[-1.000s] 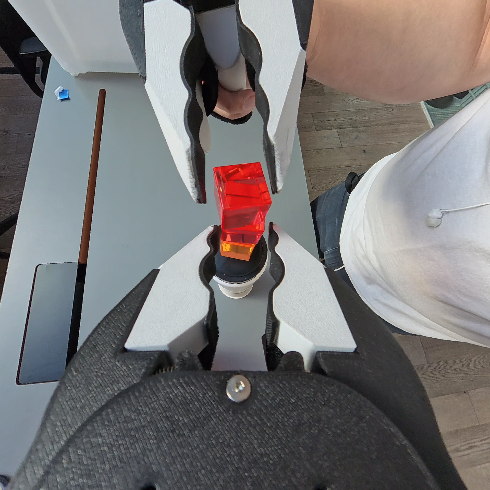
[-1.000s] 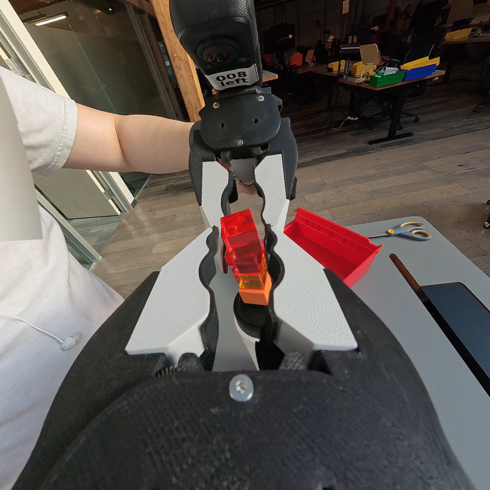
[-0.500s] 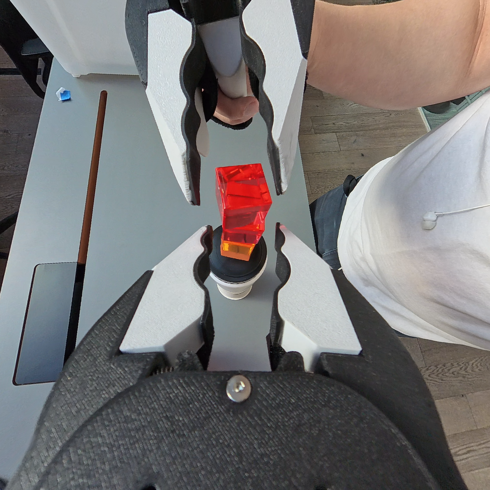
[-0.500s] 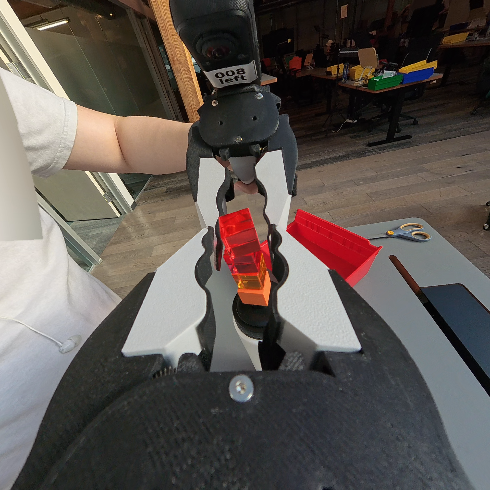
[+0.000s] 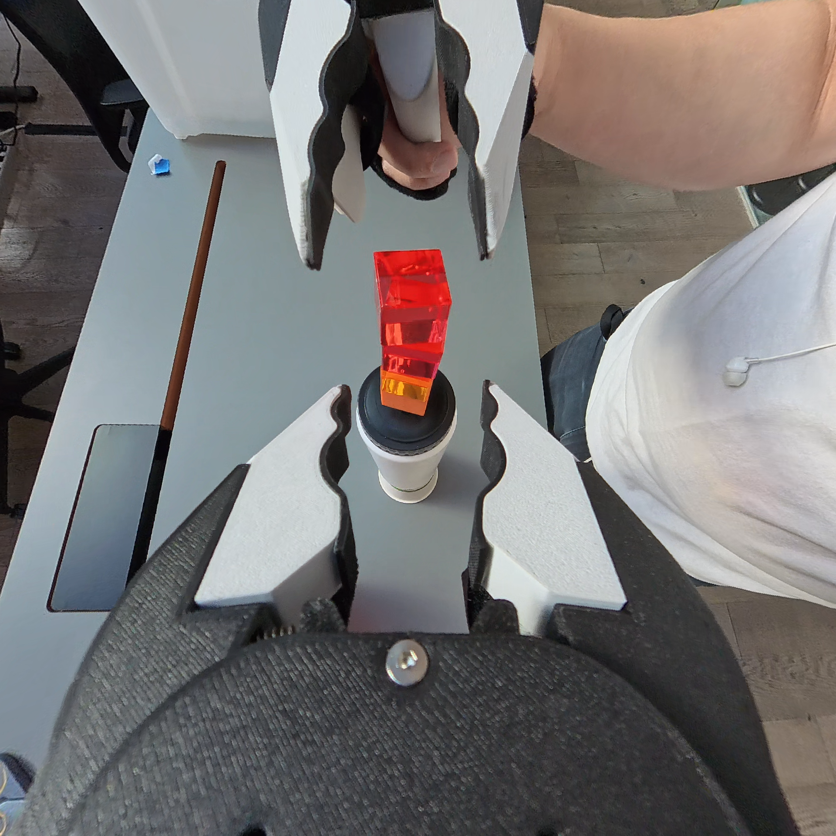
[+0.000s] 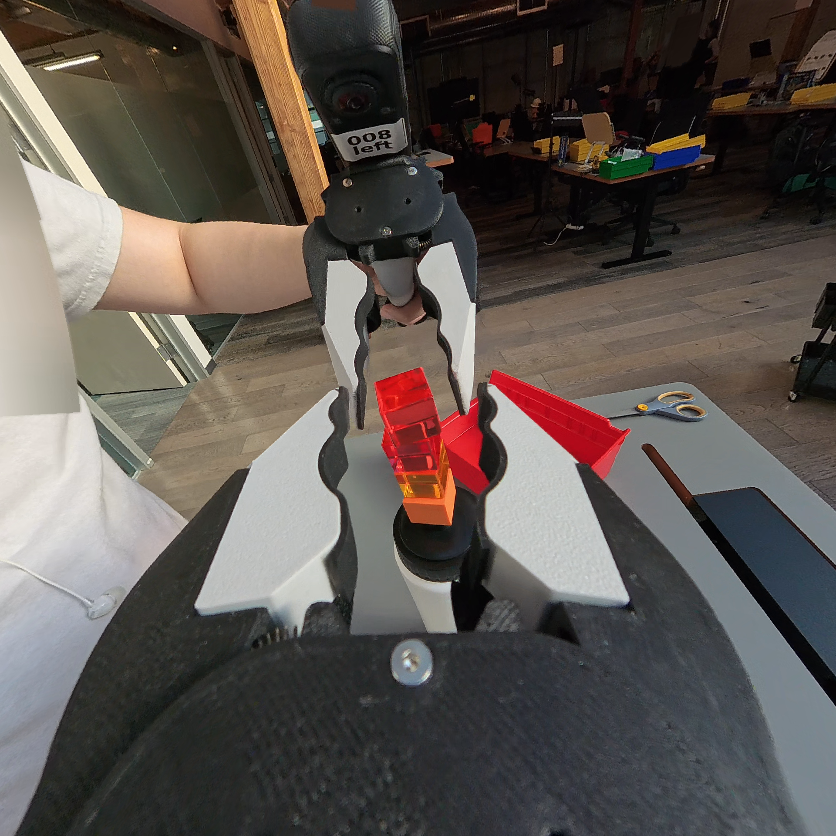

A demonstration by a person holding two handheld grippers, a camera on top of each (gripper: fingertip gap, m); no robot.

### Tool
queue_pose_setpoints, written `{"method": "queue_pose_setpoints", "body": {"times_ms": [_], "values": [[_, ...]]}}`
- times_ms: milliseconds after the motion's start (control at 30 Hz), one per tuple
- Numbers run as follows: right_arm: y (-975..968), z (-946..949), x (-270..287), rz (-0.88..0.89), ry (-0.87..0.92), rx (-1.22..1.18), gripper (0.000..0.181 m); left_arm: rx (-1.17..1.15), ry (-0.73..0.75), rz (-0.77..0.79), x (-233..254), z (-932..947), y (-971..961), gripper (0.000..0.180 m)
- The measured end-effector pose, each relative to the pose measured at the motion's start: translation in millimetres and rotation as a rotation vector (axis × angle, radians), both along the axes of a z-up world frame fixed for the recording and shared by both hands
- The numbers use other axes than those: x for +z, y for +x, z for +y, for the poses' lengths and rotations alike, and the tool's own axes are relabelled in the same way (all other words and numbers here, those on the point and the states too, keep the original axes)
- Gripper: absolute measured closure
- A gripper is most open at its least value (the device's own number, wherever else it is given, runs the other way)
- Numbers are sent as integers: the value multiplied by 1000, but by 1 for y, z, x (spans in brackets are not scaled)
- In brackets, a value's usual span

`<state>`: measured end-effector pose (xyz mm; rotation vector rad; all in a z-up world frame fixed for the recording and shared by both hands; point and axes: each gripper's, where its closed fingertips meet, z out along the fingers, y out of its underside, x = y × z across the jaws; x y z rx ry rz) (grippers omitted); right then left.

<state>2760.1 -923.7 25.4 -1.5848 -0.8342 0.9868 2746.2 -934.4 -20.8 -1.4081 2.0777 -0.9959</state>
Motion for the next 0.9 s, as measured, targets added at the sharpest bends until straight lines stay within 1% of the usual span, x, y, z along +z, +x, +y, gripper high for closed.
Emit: {"method": "queue_pose_setpoints", "body": {"times_ms": [33, 133, 167, 233, 333, 500, 567, 633, 700, 767, 900], "values": [[3, 0, 3, 5, 10, -10, 122, 19, 0, -11, 2, 4, -5, 122], [13, -4, 15, 18, 45, -40, 117, 127, -19, -61, 10, 21, -24, 109], [17, -7, 22, 28, 70, -54, 114, 170, -31, -78, 10, 28, -33, 109], [27, -15, 39, 53, 145, -95, 113, 264, -36, -93, 5, 46, -58, 112], [48, -31, 62, 54, 240, -207, 113, 414, -9, -46, -21, 76, -106, 115], [73, -72, 77, -54, 365, -458, 116, 577, -69, -46, -55, 101, -172, 126], [75, -91, 76, -83, 385, -550, 117, 634, -64, -33, -70, 108, -196, 128], [71, -111, 77, -64, 403, -620, 121, 676, -50, -17, -84, 109, -218, 130], [66, -129, 79, -19, 424, -674, 124, 709, -66, -22, -90, 102, -235, 132], [60, -142, 75, -27, 417, -709, 124, 743, -88, -32, -92, 93, -251, 136], [51, -166, 72, -63, 420, -739, 126, 838, -23, 19, -101, 83, -289, 144]]}}
